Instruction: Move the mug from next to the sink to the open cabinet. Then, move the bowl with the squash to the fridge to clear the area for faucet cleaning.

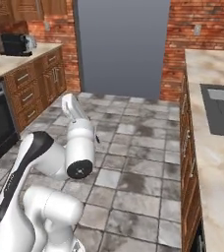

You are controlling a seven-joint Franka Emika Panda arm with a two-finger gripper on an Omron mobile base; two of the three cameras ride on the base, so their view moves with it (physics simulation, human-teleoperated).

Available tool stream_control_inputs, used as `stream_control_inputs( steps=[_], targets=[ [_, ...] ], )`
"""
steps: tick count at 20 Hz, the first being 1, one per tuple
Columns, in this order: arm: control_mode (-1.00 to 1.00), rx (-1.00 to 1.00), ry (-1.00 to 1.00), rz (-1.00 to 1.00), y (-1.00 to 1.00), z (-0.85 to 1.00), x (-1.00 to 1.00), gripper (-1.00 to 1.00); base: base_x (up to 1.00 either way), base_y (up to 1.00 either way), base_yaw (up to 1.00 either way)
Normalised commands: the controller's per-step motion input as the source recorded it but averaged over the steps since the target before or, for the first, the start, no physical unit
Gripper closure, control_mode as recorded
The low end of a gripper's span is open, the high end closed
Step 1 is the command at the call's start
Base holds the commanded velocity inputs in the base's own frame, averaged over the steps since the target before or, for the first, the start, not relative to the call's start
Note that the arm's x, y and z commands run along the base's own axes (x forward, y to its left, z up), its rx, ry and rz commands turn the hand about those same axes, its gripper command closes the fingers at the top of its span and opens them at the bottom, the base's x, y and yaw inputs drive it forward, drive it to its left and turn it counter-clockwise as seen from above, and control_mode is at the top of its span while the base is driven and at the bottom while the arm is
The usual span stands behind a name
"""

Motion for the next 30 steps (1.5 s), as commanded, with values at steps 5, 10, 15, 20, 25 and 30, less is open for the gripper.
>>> stream_control_inputs(
  steps=[5, 10, 15, 20, 25, 30],
  targets=[
    [1.00, 0.00, 0.00, 0.00, 0.00, 0.00, 0.00, -1.00, 0.72, 0.49, -0.83],
    [1.00, 0.00, 0.00, 0.00, 0.00, 0.00, 0.00, -1.00, 0.09, 0.27, -0.99],
    [1.00, 0.00, 0.00, 0.00, 0.00, 0.00, 0.00, -1.00, 0.03, 0.27, -0.99],
    [1.00, 0.00, 0.00, 0.00, 0.00, 0.00, 0.00, -1.00, 0.23, 0.22, -0.91],
    [1.00, 0.00, 0.00, 0.00, 0.00, 0.00, 0.00, -1.00, 0.63, 0.39, -0.49],
    [1.00, 0.00, 0.00, 0.00, 0.00, 0.00, 0.00, -1.00, 0.22, 0.51, -0.14]
  ],
)
